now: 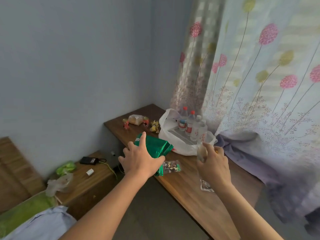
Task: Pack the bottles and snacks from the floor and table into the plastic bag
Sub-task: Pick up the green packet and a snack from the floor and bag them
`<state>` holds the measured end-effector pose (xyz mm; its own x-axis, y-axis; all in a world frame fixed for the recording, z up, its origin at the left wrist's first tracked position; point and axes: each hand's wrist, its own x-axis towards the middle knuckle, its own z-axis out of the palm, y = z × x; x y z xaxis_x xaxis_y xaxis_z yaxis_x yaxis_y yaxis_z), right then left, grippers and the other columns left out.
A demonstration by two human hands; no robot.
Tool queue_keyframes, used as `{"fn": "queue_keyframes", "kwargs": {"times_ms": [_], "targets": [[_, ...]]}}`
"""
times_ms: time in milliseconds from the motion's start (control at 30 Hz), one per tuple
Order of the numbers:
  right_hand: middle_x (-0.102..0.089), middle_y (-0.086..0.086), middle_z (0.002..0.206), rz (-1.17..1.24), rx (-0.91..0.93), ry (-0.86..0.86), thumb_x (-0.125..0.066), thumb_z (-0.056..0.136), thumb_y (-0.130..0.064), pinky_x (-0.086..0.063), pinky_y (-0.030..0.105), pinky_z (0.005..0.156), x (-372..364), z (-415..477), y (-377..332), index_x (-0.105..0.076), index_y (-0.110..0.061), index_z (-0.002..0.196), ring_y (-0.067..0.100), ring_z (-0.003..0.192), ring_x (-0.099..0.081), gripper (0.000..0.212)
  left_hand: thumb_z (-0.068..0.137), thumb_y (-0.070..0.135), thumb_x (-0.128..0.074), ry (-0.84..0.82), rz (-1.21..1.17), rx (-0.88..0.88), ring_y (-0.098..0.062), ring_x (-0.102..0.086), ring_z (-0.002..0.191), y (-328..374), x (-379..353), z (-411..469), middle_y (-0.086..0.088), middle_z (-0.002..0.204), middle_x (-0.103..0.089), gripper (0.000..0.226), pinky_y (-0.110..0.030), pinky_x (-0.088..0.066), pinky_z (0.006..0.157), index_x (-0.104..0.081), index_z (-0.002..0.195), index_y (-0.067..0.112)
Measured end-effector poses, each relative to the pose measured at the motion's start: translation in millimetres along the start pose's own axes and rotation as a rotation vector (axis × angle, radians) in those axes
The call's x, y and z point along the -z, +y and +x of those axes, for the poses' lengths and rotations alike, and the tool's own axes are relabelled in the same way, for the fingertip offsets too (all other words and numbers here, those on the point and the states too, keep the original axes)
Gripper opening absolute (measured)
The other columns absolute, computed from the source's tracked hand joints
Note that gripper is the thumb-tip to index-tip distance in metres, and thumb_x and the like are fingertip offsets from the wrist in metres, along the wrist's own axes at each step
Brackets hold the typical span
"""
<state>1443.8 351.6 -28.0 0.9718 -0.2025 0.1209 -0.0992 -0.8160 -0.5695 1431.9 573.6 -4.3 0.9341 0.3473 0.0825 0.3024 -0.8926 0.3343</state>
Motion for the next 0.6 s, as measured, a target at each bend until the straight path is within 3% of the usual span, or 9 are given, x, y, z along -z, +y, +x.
{"fn": "queue_keyframes", "kwargs": {"times_ms": [267, 600], "targets": [[-0.038, 0.011, 0.147, -0.055, -0.070, -0.036, -0.059, 0.091, -0.024, -0.045, 0.049, 0.096, -43.0, 106.8, -26.0, -0.040, -0.032, 0.149, 0.040, 0.126, -0.043, 0.061, 0.074, 0.084, -0.059, -0.059, 0.023, -0.017, -0.031, -0.044, 0.132, 20.1, -21.7, 122.7, -0.011, 0.150, -0.038, 0.112, -0.050, -0.041, 0.105, -0.001, 0.159, 0.041], [-0.041, 0.013, 0.146, -0.093, -0.141, 0.039, -0.058, 0.092, -0.027, -0.044, 0.049, 0.101, -53.2, 235.6, -48.1, -0.038, -0.029, 0.151, 0.042, 0.125, -0.048, 0.063, 0.075, 0.084, -0.059, -0.061, -0.036, -0.144, -0.034, -0.040, 0.137, 88.8, -42.6, 268.0, -0.013, 0.154, -0.036, 0.110, -0.051, -0.040, 0.106, -0.003, 0.159, 0.041]]}}
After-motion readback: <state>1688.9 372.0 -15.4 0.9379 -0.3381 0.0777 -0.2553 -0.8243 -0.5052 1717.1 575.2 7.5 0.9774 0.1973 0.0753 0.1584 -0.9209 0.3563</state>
